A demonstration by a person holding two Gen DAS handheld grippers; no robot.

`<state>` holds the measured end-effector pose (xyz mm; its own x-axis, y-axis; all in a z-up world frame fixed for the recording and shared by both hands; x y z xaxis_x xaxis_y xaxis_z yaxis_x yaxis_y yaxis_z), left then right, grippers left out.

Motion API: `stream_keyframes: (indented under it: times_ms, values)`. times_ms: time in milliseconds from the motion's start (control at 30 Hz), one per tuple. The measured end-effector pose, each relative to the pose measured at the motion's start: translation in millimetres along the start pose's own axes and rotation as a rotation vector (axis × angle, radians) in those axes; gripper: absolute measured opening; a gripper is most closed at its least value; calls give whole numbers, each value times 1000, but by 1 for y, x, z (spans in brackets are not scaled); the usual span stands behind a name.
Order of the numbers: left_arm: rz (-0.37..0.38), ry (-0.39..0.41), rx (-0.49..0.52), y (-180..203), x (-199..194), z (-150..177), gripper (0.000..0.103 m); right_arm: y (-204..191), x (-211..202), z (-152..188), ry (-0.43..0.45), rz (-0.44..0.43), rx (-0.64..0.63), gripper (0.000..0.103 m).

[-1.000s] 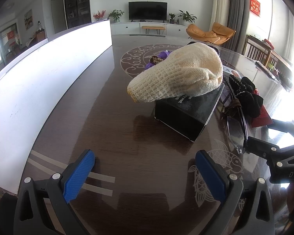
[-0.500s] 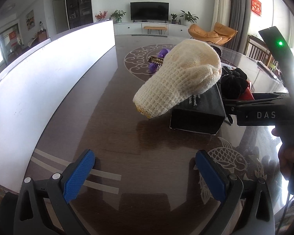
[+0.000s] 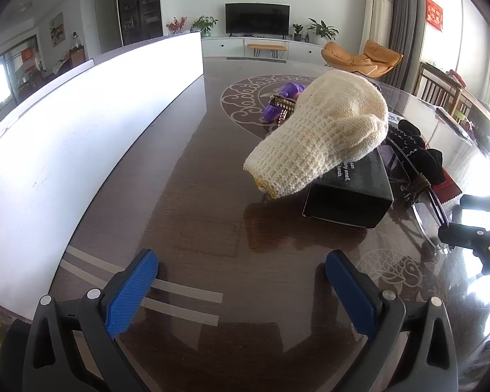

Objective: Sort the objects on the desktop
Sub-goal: 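Grasp the cream knitted cap with the left tool while the right tool grasps the eyeglasses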

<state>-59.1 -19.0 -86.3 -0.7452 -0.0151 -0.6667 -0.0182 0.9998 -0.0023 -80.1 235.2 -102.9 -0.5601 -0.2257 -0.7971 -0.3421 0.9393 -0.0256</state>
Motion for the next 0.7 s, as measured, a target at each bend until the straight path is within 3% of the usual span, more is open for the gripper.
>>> stream_keyframes:
  times_ms: [100, 267, 400, 567, 700]
  values:
    - [2, 3, 2, 0, 0, 0, 103, 9, -8, 1, -2, -7, 53, 103]
    - [1, 7, 1, -1, 1, -1, 103, 20, -38, -24, 136, -21, 158, 103]
    - [5, 3, 3, -2, 2, -1, 103, 15, -38, -40, 134, 27, 119, 103]
    - [-12, -7, -11, -9, 2, 0, 103, -39, -47, -38, 115, -189, 77, 103]
    - [-24, -23, -22, -17, 1, 1, 103, -62, -26, -21, 23, -221, 70, 103]
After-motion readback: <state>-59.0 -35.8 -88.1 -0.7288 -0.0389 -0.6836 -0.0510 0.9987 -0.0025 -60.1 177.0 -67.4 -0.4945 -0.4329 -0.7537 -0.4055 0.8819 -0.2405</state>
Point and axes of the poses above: each gripper's, at about its wrist camera, not at the fingertips, and x roughly the way its jaws point, y to its right, z to its underside, the point moved 8 cm from there along x, roughly the way its jaws point, and after that the axes turned 7 degrees about y, right-handed, at the moved point
